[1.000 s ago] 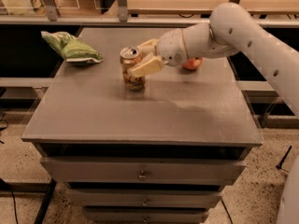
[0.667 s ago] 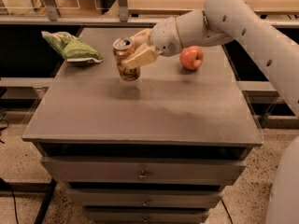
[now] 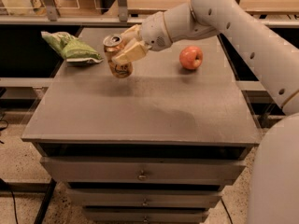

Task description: Move orange can near green jalapeno chip bag

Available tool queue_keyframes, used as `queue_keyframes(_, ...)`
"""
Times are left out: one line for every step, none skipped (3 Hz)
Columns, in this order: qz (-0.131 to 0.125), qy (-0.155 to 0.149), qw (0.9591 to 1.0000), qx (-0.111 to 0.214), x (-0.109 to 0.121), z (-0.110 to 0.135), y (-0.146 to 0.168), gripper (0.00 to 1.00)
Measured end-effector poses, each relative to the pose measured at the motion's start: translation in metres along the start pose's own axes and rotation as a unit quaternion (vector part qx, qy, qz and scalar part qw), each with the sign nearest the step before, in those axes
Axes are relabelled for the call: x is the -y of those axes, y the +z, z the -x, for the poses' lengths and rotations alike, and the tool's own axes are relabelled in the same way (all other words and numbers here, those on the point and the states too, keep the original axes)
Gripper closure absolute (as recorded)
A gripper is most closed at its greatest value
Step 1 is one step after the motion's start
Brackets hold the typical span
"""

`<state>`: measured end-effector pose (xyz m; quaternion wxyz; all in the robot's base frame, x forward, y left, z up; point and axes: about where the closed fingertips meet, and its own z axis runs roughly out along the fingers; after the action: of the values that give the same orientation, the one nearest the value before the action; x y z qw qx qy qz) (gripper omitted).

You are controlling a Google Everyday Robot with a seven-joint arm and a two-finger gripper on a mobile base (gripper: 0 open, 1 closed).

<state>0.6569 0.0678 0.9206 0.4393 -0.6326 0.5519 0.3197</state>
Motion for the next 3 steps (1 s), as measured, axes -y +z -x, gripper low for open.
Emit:
queue_keyframes(-0.012,0.019,0.9997,0.009,0.007,0.000,0.011,1.00)
queue_keyframes(-0.044,0.041,0.9980,0.021,0.011,0.002,0.020,1.00)
queue_keyframes(-0.068,0.056,0.9955,0.034,0.018,0.005,0.033,1.00)
